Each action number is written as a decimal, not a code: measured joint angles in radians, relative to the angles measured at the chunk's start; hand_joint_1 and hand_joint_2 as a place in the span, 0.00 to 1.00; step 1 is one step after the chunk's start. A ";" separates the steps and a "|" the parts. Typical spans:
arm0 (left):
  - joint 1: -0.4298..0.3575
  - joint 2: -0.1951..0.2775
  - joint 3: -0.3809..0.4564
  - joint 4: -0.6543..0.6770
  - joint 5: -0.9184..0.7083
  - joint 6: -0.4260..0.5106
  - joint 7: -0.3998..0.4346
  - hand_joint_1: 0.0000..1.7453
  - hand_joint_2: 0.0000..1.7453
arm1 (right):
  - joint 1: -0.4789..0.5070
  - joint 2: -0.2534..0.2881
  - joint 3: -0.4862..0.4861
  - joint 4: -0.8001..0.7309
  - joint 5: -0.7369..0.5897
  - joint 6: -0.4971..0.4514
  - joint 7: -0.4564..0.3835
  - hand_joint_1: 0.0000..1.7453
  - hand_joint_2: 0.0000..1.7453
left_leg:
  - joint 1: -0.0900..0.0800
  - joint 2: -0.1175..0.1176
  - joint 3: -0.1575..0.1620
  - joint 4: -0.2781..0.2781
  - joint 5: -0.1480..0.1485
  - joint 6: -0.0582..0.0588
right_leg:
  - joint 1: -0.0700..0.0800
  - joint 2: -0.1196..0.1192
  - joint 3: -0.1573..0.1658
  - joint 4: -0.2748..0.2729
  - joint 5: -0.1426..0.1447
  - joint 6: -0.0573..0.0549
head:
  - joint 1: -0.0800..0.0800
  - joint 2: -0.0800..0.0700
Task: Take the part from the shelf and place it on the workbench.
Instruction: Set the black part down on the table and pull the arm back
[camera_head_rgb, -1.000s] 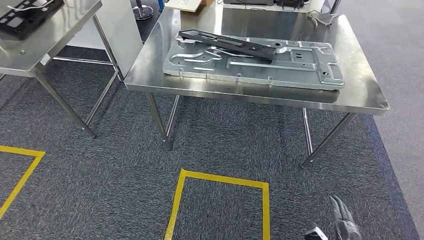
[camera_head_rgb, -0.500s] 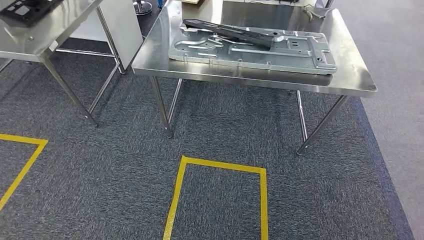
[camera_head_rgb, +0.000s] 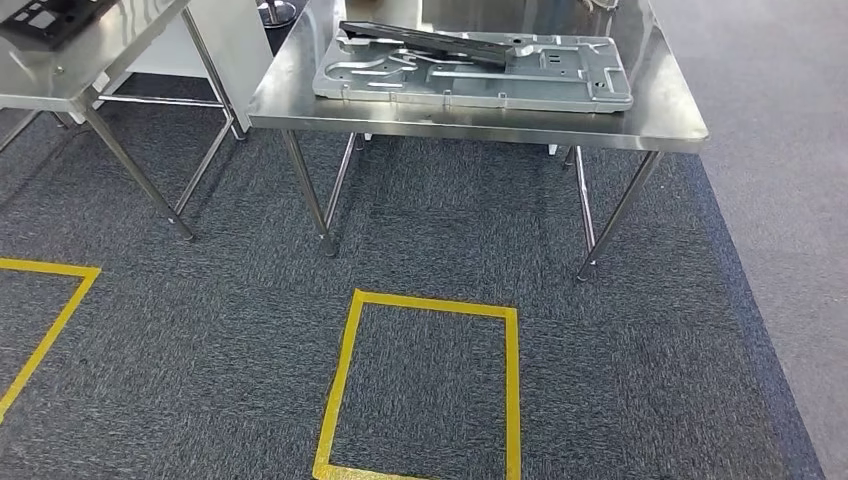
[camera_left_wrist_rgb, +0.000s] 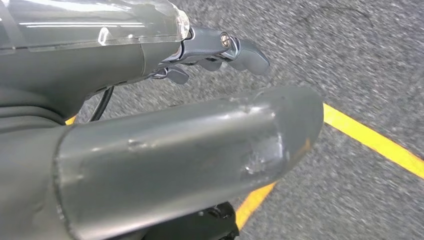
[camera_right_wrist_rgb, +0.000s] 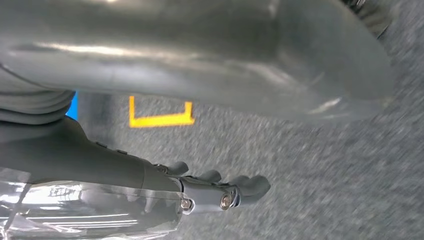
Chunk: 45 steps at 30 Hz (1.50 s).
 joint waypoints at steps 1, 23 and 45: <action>-0.001 0.000 0.001 0.000 0.001 0.000 0.000 0.00 0.00 | 0.000 -0.017 0.000 0.006 0.002 0.006 0.000 0.00 0.00 | -0.001 -0.001 0.019 0.010 0.020 0.003 | 0.003 0.000 -0.019 0.005 0.011 0.000 | 0.000 0.000; -0.007 -0.004 0.063 0.000 0.072 0.029 -0.004 0.00 0.00 | 0.002 -0.092 0.016 0.050 0.052 0.076 -0.010 0.00 0.00 | -0.008 -0.061 0.111 -0.292 0.171 0.013 | -0.031 0.067 0.062 0.005 -0.058 0.053 | 0.000 0.000; 0.028 0.015 0.067 -0.003 0.034 0.014 0.030 0.00 0.00 | 0.007 -0.125 0.018 0.075 0.068 0.229 0.022 0.00 0.00 | -0.014 -0.018 0.159 -0.312 0.141 0.060 | -0.012 0.002 -0.073 0.256 -0.175 0.051 | 0.000 0.000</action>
